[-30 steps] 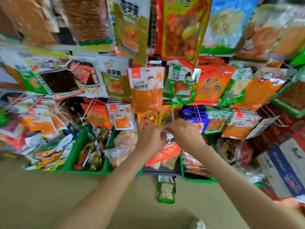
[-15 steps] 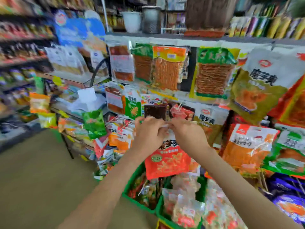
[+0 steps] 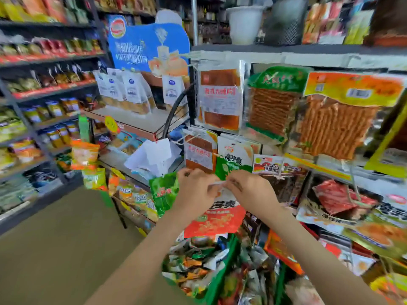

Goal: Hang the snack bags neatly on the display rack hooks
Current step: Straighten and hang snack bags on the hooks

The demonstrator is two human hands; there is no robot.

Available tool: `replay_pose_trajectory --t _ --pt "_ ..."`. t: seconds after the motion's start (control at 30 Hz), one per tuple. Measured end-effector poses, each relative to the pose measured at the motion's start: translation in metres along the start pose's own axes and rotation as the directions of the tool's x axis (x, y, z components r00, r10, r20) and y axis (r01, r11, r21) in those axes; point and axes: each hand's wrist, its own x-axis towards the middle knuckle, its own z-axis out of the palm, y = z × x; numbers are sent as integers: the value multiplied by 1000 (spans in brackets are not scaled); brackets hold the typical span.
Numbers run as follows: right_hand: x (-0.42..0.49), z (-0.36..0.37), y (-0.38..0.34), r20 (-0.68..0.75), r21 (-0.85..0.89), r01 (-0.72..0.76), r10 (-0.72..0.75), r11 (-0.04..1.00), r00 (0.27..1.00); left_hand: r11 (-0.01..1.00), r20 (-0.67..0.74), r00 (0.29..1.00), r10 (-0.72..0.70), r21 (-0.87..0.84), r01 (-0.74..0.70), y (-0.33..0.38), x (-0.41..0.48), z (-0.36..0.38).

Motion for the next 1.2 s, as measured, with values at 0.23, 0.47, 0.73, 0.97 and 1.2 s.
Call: replay_pose_trajectory --t 0.23,0.47,0.73,0.97,1.2 --pt "51 66 3 40 44 -232 230 972 972 986 138 977 164 -56 -157 -83 56 26" --pt "68 85 -1 17 111 -451 452 886 892 953 295 906 303 -123 -278 -115 100 44" --pt "23 72 27 -86 333 -736 796 590 599 894 298 844 446 -187 -406 -109 109 76" --pt "-20 51 108 -144 160 -867 880 473 453 898 307 845 437 -204 -390 -88 105 100" --pt "12 17 170 -6 36 -797 798 603 603 924 205 919 338 -260 -282 -71 109 111"
